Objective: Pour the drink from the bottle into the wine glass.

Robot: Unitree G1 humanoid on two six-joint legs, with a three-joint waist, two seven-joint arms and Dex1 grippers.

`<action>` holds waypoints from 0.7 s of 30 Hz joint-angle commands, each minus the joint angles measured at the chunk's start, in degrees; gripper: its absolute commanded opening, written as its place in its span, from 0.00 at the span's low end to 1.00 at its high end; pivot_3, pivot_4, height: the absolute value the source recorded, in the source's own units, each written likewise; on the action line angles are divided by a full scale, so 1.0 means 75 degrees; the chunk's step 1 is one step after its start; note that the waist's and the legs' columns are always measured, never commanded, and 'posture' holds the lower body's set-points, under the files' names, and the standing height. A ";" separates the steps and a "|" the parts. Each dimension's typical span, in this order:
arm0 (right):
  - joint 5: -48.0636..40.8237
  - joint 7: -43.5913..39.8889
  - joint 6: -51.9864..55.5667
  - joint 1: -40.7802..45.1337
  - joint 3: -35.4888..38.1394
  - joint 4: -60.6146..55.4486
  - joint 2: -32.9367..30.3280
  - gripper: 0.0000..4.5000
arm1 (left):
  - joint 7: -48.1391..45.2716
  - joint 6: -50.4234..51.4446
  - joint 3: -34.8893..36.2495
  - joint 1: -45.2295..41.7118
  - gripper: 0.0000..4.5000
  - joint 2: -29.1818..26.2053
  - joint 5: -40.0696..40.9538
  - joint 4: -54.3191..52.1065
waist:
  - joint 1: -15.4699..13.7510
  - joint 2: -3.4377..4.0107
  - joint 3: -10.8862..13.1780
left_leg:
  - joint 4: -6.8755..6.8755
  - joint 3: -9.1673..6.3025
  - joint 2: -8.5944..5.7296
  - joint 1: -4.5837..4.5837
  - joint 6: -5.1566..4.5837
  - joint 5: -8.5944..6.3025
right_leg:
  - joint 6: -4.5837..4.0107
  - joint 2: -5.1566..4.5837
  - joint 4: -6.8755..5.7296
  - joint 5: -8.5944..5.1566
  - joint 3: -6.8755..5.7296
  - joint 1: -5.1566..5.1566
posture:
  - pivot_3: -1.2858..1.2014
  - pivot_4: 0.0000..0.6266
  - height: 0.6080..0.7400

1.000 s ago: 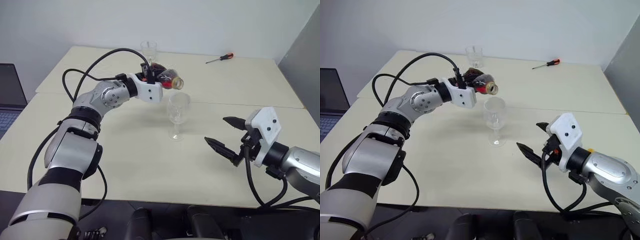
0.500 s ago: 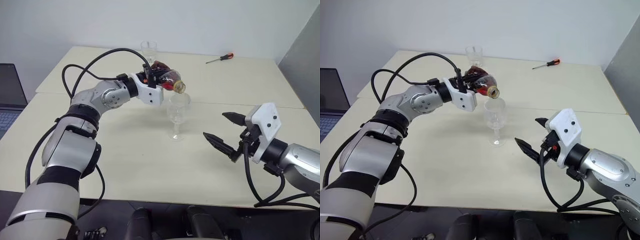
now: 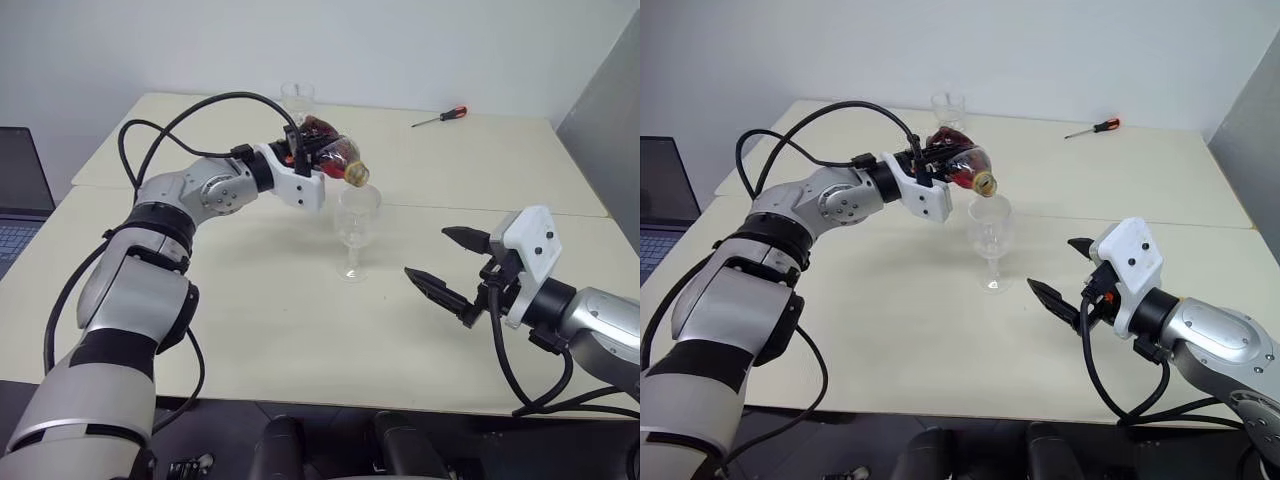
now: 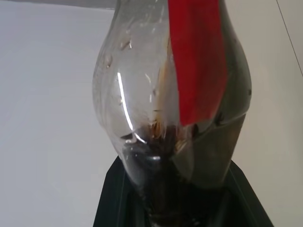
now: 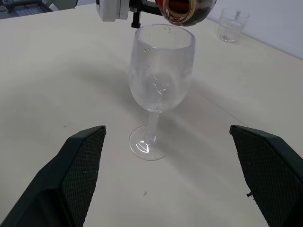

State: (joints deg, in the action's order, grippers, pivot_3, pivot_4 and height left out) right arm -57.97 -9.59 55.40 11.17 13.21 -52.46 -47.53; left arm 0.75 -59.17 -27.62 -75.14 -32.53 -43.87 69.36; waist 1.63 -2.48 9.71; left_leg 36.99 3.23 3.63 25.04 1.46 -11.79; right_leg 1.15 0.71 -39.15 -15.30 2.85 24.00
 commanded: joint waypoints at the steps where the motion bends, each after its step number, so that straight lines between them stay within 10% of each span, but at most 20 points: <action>1: -0.0098 0.0040 -0.0110 0.0099 0.0243 -0.0100 -0.0120 1.00 | 0.0253 -0.0071 0.0047 -0.0438 0.17 -0.0131 0.0045 -0.0067 | 0.0001 0.0000 0.0000 | 0.0000 0.0000 0.0000 0.0000 0.0000 0.0000 | -0.0002 0.0000 0.0000 0.0001 0.0000 0.0000 | 0.52 0.24 1.00; 21: -0.0253 0.0062 -0.0121 0.0154 0.0233 -0.0020 -0.0328 1.00 | 0.1041 0.0045 -0.0461 -0.0721 0.17 -0.0302 -0.0602 0.0068 | 0.0000 0.0000 0.0000 | 0.0001 0.0001 0.0000 -0.0002 0.0000 0.0000 | -0.0003 0.0000 -0.0004 0.0002 0.0000 0.0000 | 0.52 0.24 1.00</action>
State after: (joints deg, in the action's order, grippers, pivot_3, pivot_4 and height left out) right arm -59.63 -9.53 55.40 11.46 13.34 -51.94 -49.22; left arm 6.90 -58.96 -31.36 -77.89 -33.92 -48.71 70.39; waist 1.63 -2.48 9.70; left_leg 37.00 3.23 3.63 25.03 1.46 -11.78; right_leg 1.12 0.70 -39.18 -15.28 2.85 24.00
